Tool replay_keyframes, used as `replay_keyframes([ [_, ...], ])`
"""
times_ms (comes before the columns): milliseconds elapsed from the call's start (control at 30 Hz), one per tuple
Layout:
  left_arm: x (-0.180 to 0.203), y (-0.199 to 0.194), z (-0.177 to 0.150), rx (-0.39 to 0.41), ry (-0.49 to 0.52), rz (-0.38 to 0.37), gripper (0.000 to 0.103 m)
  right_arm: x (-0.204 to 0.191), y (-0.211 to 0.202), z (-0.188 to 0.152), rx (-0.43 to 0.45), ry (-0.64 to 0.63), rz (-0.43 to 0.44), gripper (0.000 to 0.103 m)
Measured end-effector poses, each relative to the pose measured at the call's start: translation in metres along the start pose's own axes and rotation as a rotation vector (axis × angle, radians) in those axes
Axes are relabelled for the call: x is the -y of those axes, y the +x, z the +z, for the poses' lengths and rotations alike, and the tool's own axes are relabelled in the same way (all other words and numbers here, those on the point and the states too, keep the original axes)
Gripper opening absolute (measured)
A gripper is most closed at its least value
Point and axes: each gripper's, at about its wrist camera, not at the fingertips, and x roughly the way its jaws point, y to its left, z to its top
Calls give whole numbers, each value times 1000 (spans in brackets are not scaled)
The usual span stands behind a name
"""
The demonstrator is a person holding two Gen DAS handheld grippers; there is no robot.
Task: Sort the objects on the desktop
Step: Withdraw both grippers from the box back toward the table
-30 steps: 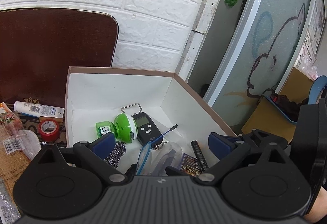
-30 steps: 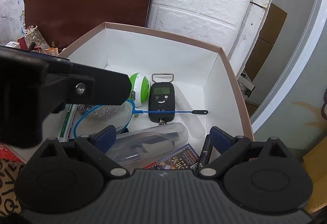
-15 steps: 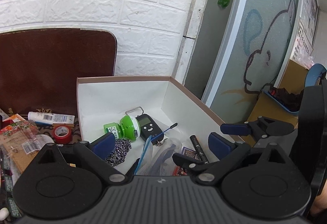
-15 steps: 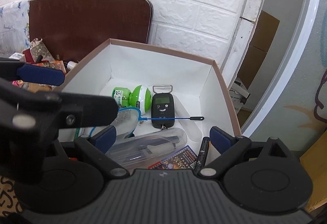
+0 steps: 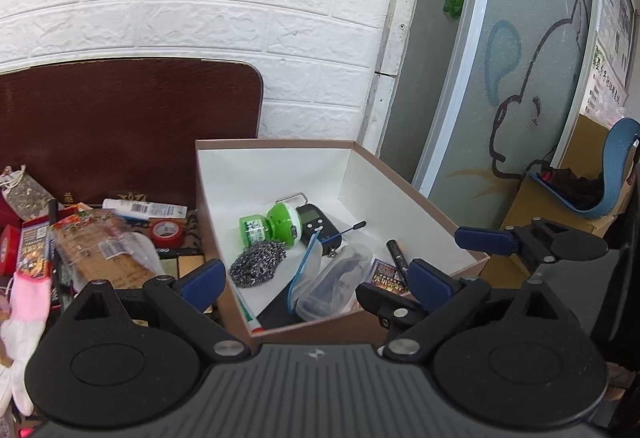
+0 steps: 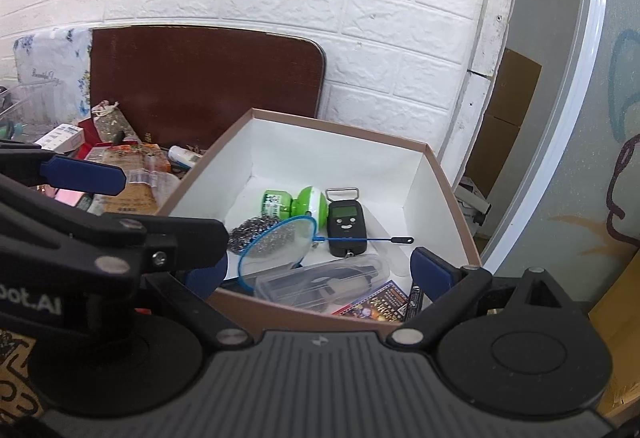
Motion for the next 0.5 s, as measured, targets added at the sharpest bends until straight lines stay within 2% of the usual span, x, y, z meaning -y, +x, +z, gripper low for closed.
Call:
replay_keyframes([
  [267, -8, -25, -20, 0, -3, 33, 100, -25, -23, -16, 19, 21, 35, 96],
  [500, -25, -43, -43, -16, -51, 54, 100, -53, -33, -32, 11, 27, 61, 96],
])
